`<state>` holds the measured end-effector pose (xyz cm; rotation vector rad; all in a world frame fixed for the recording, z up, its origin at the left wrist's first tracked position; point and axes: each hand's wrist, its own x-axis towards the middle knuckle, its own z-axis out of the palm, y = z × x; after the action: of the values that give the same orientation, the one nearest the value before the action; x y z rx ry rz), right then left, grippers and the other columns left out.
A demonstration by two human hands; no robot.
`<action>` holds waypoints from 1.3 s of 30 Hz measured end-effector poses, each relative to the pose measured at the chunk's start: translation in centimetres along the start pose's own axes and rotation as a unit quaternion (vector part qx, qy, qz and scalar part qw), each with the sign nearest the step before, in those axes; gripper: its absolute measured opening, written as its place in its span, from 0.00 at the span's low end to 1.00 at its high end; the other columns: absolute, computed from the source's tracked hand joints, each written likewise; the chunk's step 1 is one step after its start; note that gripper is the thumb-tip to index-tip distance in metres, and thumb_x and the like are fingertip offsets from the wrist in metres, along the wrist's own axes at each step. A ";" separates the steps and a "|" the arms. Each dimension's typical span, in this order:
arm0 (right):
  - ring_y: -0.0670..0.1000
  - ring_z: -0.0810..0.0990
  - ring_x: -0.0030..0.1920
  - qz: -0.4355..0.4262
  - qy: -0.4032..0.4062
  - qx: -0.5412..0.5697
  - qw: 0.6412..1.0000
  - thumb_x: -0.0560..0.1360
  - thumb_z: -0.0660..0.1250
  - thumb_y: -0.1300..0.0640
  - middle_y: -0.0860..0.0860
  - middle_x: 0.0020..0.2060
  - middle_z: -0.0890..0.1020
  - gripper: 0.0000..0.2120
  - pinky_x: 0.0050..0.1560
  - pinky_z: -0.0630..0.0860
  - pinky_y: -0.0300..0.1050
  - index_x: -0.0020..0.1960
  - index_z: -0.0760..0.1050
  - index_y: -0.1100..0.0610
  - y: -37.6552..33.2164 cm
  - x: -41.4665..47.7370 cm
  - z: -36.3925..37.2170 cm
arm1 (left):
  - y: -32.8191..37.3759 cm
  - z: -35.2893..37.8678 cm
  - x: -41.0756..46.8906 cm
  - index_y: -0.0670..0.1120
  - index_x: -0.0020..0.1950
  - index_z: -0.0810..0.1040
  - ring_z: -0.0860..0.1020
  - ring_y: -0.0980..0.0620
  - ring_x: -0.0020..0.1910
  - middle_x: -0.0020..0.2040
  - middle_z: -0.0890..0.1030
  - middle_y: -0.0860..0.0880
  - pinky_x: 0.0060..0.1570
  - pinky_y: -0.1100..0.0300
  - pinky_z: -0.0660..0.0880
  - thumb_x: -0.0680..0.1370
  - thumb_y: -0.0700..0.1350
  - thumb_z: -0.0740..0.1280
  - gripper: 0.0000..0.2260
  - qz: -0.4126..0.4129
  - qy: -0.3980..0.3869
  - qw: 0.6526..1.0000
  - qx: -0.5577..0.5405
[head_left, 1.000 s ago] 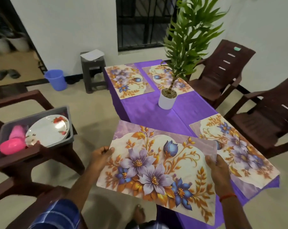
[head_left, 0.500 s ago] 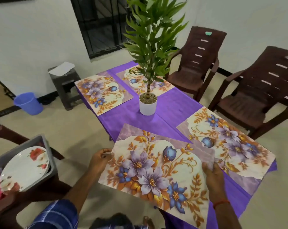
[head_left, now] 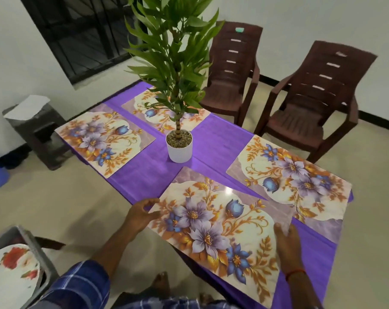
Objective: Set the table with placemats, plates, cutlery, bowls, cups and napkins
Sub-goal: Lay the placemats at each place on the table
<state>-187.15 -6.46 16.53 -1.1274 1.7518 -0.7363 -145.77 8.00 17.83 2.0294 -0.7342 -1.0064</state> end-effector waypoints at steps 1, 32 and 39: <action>0.61 0.79 0.53 -0.003 0.008 -0.006 1.000 0.81 0.66 0.50 0.58 0.53 0.80 0.13 0.55 0.77 0.59 0.59 0.73 0.58 -0.3 -0.4 0.3 | 0.1 -0.5 0.9 0.47 0.61 0.82 0.81 0.51 0.55 0.56 0.83 0.49 0.46 0.66 0.75 0.71 0.40 0.80 0.20 0.001 -0.011 1.000 0.015; 0.60 0.43 0.81 -0.186 -0.210 -0.526 0.803 0.62 0.72 0.27 0.51 0.82 0.46 0.53 0.76 0.52 0.62 0.79 0.50 0.37 1.9 -11.7 8.6 | -1.3 -3.3 9.8 0.60 0.74 0.71 0.62 0.49 0.78 0.79 0.65 0.56 0.70 0.45 0.64 0.60 0.72 0.73 0.44 0.357 -0.245 0.749 0.501; 0.61 0.50 0.80 -0.205 -0.199 -0.516 0.807 0.57 0.66 0.23 0.51 0.81 0.53 0.52 0.74 0.57 0.64 0.78 0.56 0.36 1.9 -11.4 8.3 | -1.3 -3.4 9.8 0.59 0.72 0.74 0.67 0.48 0.76 0.76 0.70 0.55 0.68 0.44 0.67 0.61 0.71 0.75 0.42 0.365 -0.238 0.755 0.489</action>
<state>-178.33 4.60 15.61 -2.2397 1.5106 0.3460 -137.55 2.65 14.17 1.8640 -2.5188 -0.6701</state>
